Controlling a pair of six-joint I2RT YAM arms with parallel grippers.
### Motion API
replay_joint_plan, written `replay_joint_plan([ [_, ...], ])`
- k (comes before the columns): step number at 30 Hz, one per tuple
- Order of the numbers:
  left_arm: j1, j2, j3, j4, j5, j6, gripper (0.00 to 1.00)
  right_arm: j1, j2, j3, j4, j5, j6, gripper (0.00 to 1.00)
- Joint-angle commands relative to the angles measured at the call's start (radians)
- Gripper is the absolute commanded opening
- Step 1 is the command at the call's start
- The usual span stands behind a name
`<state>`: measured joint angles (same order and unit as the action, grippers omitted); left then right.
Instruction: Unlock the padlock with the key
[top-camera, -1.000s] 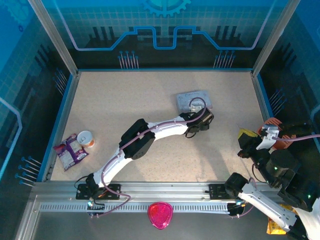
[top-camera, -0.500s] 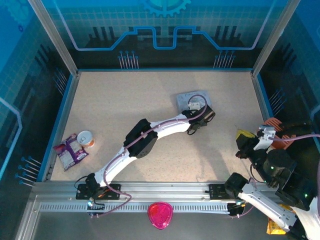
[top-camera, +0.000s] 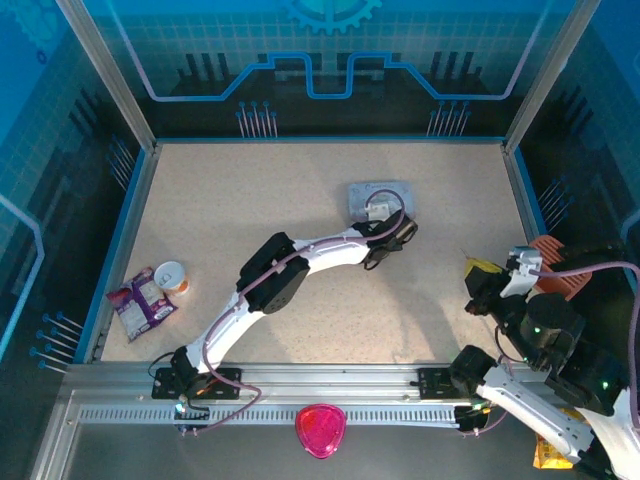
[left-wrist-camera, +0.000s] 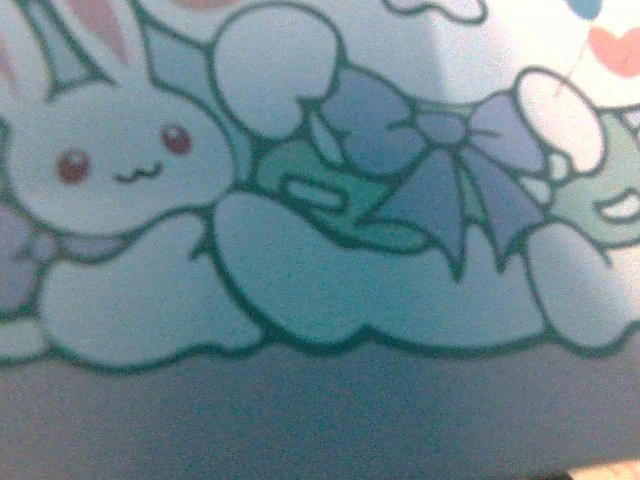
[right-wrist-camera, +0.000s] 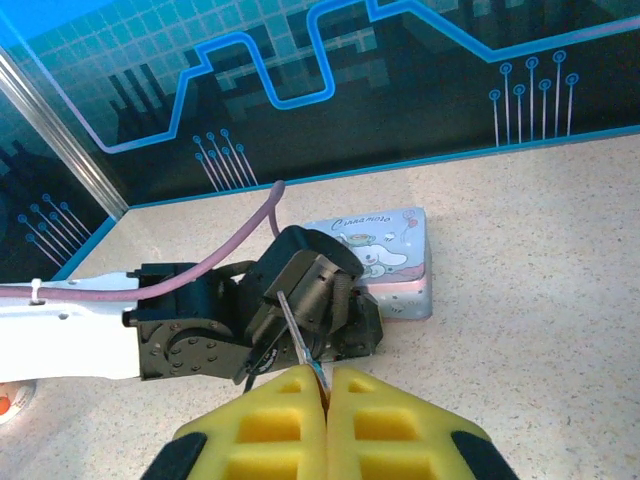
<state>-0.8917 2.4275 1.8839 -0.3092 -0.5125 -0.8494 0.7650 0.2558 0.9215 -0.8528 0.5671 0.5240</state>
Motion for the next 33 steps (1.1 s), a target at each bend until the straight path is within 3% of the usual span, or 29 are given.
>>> replay_joint_plan([
  [1, 0.038, -0.093, -0.127, 0.09, -0.039, 0.053, 0.15, 0.001, 0.021, -0.004, 0.036, -0.017, 0.017, 0.0],
  [19, 0.162, -0.521, -0.774, 0.28, -0.015, 0.061, 0.12, 0.0, 0.207, -0.036, 0.19, -0.142, 0.054, 0.0],
  [23, 0.162, -0.595, -0.845, 0.202, 0.03, -0.011, 0.12, 0.0, 0.249, -0.036, 0.223, -0.17, 0.065, 0.0],
  [24, 0.159, -0.606, -0.857, 0.19, 0.056, -0.03, 0.18, 0.0, 0.258, -0.036, 0.229, -0.176, 0.07, 0.0],
  [29, 0.121, -0.652, -0.934, 0.199, 0.138, -0.093, 0.13, 0.0, 0.287, -0.065, 0.258, -0.205, 0.101, 0.0],
  [33, 0.081, -0.696, -0.985, 0.209, 0.144, -0.135, 0.16, 0.0, 0.304, -0.064, 0.267, -0.222, 0.123, 0.0],
])
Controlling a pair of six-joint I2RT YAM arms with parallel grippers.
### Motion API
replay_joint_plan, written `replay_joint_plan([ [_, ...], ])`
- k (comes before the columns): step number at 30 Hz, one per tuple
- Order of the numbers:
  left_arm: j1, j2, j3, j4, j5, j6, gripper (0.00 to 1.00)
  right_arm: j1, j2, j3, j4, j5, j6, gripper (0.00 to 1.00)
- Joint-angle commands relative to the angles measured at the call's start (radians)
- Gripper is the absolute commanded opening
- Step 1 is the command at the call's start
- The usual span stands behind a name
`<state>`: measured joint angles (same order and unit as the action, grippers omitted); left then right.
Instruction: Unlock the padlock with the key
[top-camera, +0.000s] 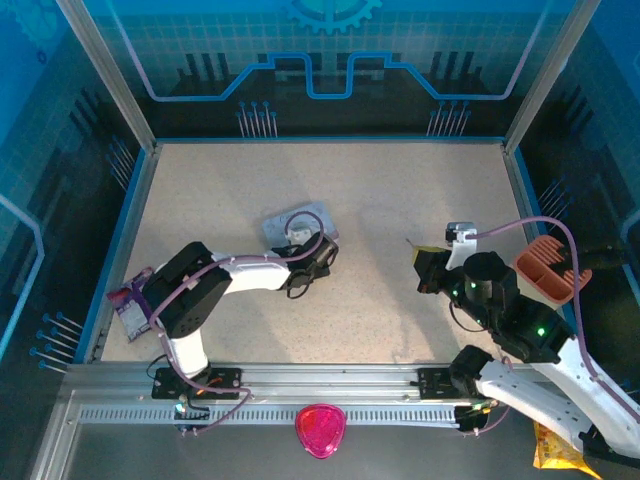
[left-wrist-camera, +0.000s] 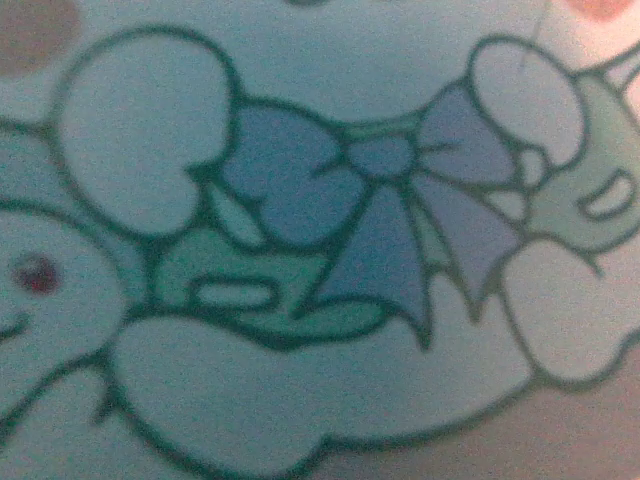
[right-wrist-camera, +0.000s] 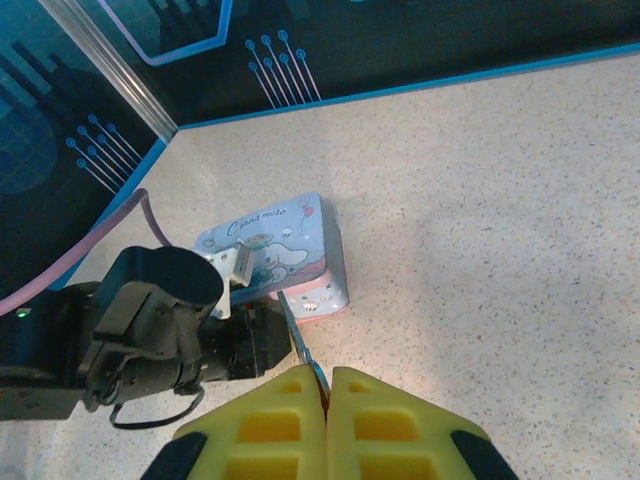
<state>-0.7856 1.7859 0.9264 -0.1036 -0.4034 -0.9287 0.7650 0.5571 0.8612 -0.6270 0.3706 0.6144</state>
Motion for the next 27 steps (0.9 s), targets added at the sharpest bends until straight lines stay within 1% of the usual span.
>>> replay_joint_plan([
  [1, -0.032, -0.062, -0.038, 0.012, 0.04, -0.064, 0.16, 0.0, 0.005, -0.004, 0.044, -0.029, 0.038, 0.0],
  [6, -0.064, -0.071, -0.064, 0.043, 0.046, -0.073, 0.19, 0.0, 0.019, -0.007, 0.059, -0.041, 0.057, 0.0],
  [8, -0.064, -0.071, -0.07, 0.049, 0.056, -0.074, 0.22, 0.0, 0.022, -0.008, 0.061, -0.044, 0.064, 0.0],
  [12, -0.065, -0.079, -0.085, 0.08, 0.086, -0.05, 0.29, 0.0, 0.015, -0.013, 0.065, -0.047, 0.072, 0.0],
  [17, -0.065, -0.118, -0.137, 0.131, 0.074, -0.035, 0.39, 0.0, 0.007, -0.017, 0.062, -0.045, 0.076, 0.0],
  [19, -0.064, -0.141, -0.173, 0.17, 0.063, -0.031, 0.43, 0.0, 0.006, -0.019, 0.061, -0.044, 0.077, 0.0],
  [24, -0.063, -0.196, -0.277, 0.305, 0.048, -0.014, 0.56, 0.0, 0.009, -0.035, 0.077, -0.055, 0.087, 0.0],
  [27, -0.061, -0.201, -0.326, 0.416, 0.057, 0.013, 0.58, 0.0, 0.015, -0.042, 0.089, -0.065, 0.092, 0.0],
])
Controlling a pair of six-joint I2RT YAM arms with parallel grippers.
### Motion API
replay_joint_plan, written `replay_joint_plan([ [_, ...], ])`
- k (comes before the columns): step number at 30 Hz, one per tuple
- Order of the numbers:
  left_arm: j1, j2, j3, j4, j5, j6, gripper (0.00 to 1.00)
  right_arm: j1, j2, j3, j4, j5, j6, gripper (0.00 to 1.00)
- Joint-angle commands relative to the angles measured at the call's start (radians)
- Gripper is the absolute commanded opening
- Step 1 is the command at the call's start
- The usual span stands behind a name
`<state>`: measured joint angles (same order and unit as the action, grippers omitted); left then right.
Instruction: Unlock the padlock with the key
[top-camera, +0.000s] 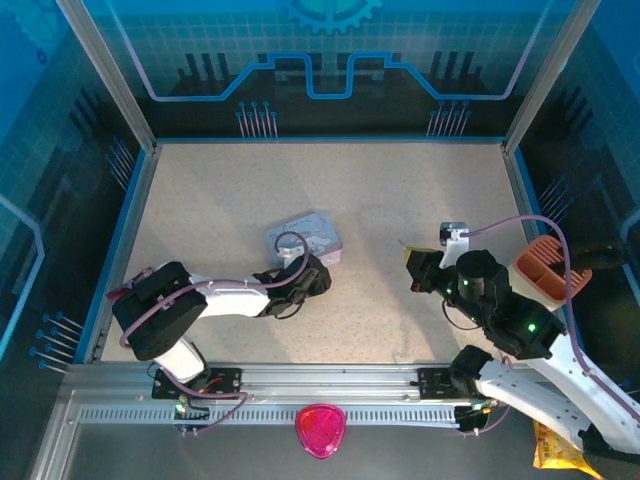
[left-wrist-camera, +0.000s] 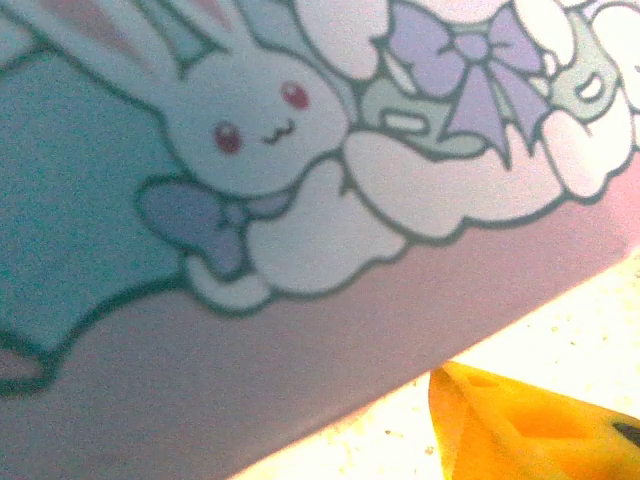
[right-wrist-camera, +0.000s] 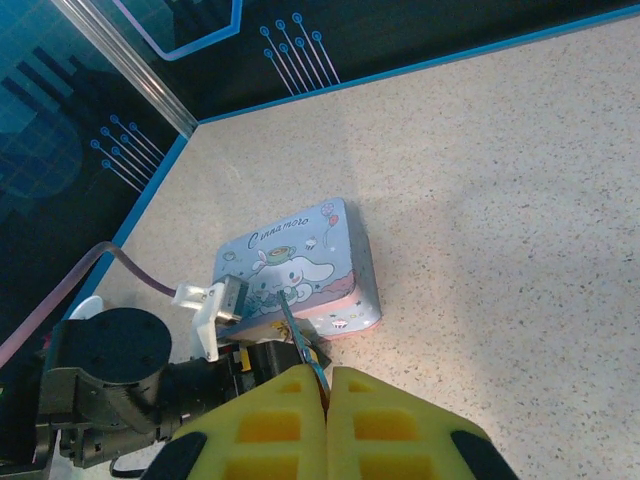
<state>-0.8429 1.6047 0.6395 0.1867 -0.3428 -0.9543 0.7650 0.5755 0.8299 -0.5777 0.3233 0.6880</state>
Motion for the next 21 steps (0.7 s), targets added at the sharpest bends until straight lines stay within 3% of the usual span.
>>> replay_joint_plan([
  [1, -0.004, -0.015, -0.05, 0.159, -0.002, 0.046, 0.59, -0.001, -0.002, -0.011, 0.042, -0.021, 0.019, 0.0],
  [9, 0.022, 0.072, -0.08, 0.372, 0.035, 0.077, 0.58, -0.001, 0.007, -0.012, 0.048, -0.029, 0.019, 0.0],
  [21, 0.064, 0.148, -0.014, 0.376, 0.071, 0.095, 0.43, 0.0, 0.026, -0.064, 0.096, -0.071, 0.057, 0.0],
])
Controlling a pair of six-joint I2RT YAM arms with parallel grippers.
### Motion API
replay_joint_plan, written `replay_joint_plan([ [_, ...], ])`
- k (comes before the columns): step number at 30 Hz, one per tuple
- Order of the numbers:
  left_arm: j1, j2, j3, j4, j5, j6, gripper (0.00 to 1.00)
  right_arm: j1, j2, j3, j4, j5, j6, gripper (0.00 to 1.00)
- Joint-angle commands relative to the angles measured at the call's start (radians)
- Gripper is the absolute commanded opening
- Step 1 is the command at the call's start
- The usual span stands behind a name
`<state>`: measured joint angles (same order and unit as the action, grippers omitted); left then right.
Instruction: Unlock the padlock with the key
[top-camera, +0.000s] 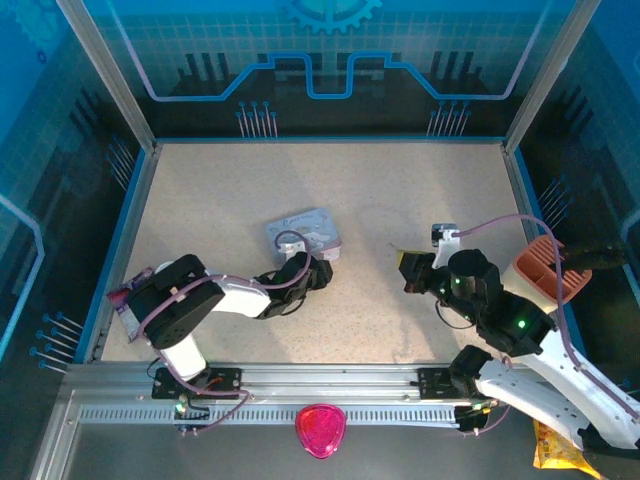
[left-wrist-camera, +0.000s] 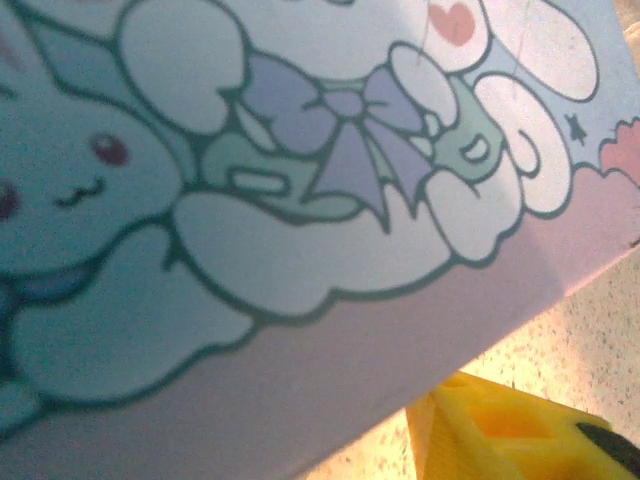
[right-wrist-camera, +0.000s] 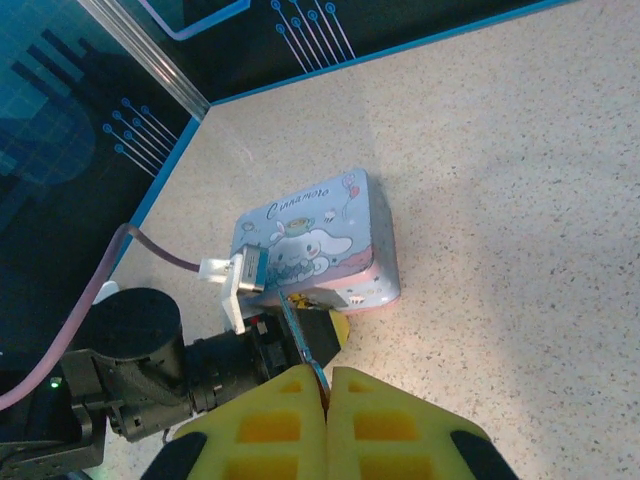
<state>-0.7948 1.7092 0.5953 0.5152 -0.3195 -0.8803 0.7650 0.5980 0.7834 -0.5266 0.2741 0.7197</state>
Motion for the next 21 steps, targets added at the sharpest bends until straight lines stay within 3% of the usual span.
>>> replay_joint_plan([
  [1, 0.014, 0.041, 0.031, 0.044, 0.046, 0.022, 0.4, 0.0, 0.006, -0.02, 0.047, -0.025, 0.028, 0.0],
  [7, 0.017, 0.017, 0.029, 0.01, 0.043, 0.024, 0.24, 0.001, 0.036, -0.032, 0.069, -0.05, 0.035, 0.0],
  [15, 0.033, -0.039, 0.044, -0.042, 0.131, 0.08, 0.09, -0.005, 0.125, -0.082, 0.149, -0.134, 0.091, 0.0],
  [21, 0.062, -0.097, 0.046, -0.072, 0.271, 0.11, 0.05, -0.089, 0.24, -0.163, 0.289, -0.343, 0.203, 0.0],
])
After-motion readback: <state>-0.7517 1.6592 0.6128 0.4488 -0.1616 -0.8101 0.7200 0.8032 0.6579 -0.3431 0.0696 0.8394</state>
